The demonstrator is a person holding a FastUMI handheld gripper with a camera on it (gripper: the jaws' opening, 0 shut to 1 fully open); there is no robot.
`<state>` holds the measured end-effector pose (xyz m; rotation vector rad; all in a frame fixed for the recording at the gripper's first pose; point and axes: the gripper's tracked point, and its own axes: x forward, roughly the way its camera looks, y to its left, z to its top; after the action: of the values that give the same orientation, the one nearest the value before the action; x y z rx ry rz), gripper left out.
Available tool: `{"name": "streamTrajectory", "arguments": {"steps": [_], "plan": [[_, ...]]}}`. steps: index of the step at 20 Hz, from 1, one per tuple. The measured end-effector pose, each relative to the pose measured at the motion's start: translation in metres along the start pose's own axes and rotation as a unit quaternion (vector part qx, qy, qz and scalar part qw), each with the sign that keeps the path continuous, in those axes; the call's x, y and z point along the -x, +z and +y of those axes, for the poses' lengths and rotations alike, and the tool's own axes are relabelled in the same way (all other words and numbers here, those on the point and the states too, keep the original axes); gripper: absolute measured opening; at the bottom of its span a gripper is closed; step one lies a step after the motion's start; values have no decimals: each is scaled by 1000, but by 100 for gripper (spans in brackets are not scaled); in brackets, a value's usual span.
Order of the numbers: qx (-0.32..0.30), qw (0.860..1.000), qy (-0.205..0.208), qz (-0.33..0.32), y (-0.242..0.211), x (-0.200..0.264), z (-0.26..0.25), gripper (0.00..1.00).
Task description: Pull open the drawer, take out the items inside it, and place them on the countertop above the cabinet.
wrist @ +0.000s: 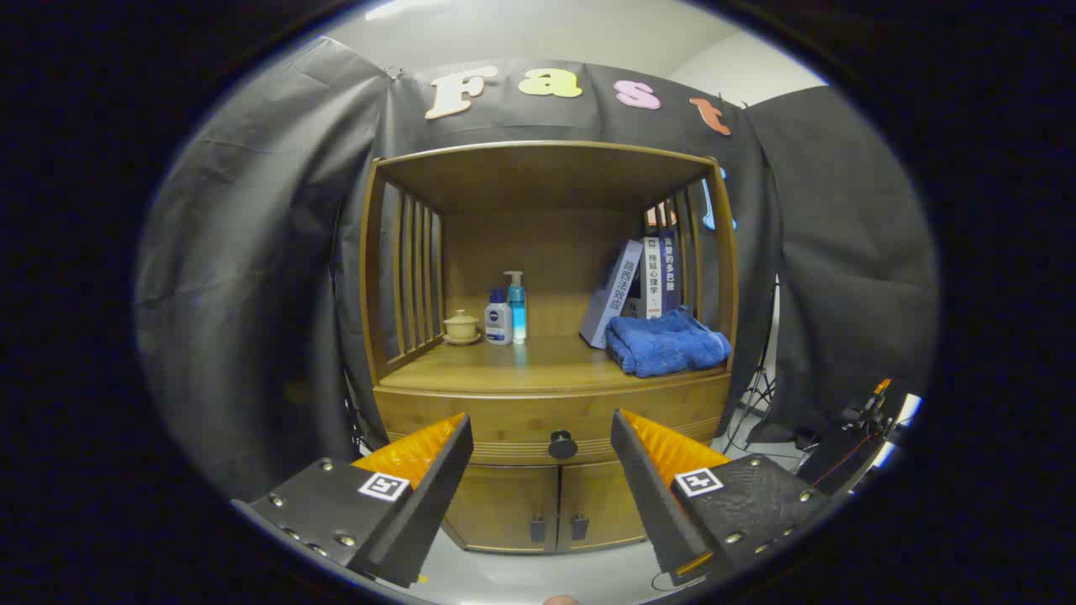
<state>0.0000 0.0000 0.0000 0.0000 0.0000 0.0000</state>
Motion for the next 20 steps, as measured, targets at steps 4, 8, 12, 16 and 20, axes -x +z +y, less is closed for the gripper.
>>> {"name": "streamTrajectory", "arguments": {"steps": [4,8,12,16,20], "plan": [[-9,1000,-6,-4,-2,-2,-12,99],[-11,1000,-8,0,-13,-8,-25,99],[-4,1000,-13,-1,-18,-13,-32,99],[-12,1000,-8,3,-22,-25,-29,99],[-7,1000,-7,12,-38,-48,-29,99]]}}
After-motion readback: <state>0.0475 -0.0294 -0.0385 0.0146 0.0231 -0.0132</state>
